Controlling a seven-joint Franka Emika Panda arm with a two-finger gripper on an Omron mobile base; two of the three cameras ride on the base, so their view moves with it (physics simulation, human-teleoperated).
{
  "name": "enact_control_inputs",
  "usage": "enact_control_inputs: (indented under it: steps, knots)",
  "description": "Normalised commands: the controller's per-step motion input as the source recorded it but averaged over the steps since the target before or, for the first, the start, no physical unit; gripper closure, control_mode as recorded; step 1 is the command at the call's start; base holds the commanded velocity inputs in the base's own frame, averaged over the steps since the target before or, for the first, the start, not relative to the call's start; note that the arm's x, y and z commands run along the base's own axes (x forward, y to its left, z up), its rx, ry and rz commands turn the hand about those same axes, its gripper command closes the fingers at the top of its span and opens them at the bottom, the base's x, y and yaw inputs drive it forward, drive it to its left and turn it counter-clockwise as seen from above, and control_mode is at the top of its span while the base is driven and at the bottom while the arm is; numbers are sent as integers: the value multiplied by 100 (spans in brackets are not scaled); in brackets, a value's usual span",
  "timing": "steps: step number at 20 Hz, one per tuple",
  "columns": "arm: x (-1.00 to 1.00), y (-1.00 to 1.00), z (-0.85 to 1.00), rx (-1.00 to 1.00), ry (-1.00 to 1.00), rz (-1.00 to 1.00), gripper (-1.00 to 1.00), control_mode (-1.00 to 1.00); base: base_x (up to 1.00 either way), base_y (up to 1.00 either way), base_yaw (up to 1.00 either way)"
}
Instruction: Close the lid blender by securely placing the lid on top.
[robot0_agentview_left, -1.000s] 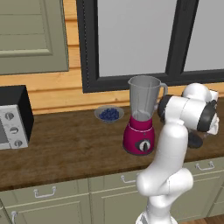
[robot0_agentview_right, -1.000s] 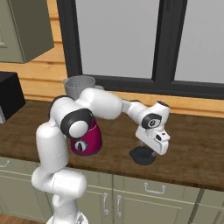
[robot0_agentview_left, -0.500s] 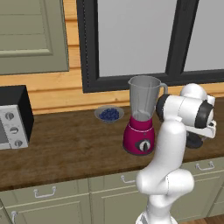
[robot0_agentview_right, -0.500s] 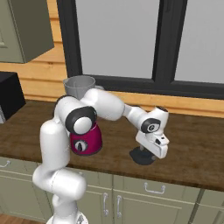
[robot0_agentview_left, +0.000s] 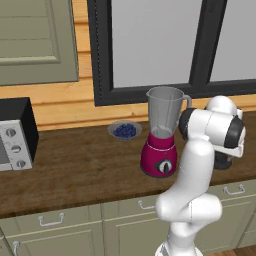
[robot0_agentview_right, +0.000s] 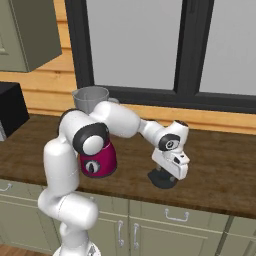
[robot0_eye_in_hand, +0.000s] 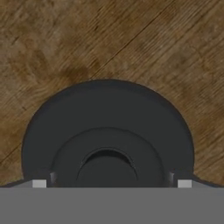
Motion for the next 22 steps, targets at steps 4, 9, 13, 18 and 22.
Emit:
enact_control_inputs:
  steps: [4, 9, 13, 18, 22]
  knots:
    - [-1, 2, -22, -4, 0, 0, -100, -100, 0, 0, 0]
    - [-1, 0, -51, -12, 0, 2, 100, -100, 0, 0, 0]
    - [0, 0, -9, -3, 0, 0, 100, -100, 0, 0, 0]
    - [0, 0, 0, 0, 0, 0, 100, -100, 0, 0, 0]
    - [-8, 0, 0, 0, -1, 0, 100, -100, 0, 0, 0]
